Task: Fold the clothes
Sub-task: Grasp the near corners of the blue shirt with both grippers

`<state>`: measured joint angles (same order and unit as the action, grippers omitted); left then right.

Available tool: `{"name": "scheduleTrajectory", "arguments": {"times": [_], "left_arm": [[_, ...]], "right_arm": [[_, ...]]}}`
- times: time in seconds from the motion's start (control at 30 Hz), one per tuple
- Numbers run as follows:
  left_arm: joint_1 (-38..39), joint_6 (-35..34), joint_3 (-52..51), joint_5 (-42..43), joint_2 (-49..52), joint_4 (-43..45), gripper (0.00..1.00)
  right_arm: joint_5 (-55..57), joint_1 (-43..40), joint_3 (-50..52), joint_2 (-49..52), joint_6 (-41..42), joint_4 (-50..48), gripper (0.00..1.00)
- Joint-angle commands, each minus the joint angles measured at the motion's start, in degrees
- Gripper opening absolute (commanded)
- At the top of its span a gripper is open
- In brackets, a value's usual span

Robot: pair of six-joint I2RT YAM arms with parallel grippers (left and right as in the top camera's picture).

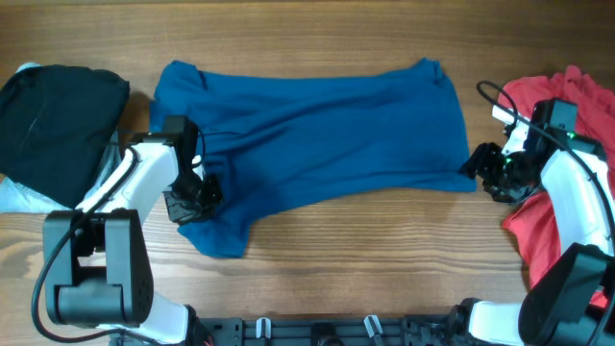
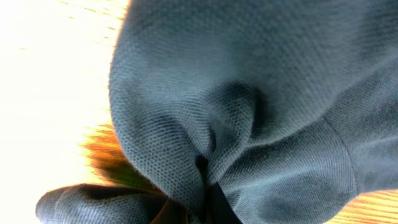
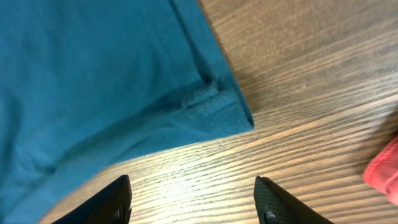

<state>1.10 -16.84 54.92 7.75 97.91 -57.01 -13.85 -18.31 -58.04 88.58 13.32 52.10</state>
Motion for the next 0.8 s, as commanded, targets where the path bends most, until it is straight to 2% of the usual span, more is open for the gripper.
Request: {"name": "scheduleTrajectory", "arguments": {"times": [0.0,0.07,0.33,0.63,0.73,0.77], "left_arm": [[-1.27,-1.81,-0.26,-1.14,-1.05,0.22,0.04],[-1.25,-1.81,-0.28,-1.16,-1.05,0.87,0.04],[-1.22,-1.79,-0.39,-1.16,-1.05,1.49,0.04],[-1.22,-1.81,-0.39,-1.14,-1.05,2.32,0.04],[-1.22,-1.81,-0.39,-0.85,-1.05,2.32,0.04],[-1.22,-1.79,-0.39,-0.26,-1.05,2.34,0.04]], "right_arm": [[0.50,0.04,2.82,0.35,7.32,-2.97,0.64],[0.24,0.24,4.09,0.46,12.68,-4.44,0.64],[-0.59,4.59,4.11,3.50,22.53,-9.92,0.64],[-2.69,4.59,4.11,12.87,28.81,-17.40,0.63],[-2.71,4.59,4.11,13.22,28.68,-17.14,0.53],[-2.69,4.59,4.11,13.22,28.63,-16.59,0.42]]}}
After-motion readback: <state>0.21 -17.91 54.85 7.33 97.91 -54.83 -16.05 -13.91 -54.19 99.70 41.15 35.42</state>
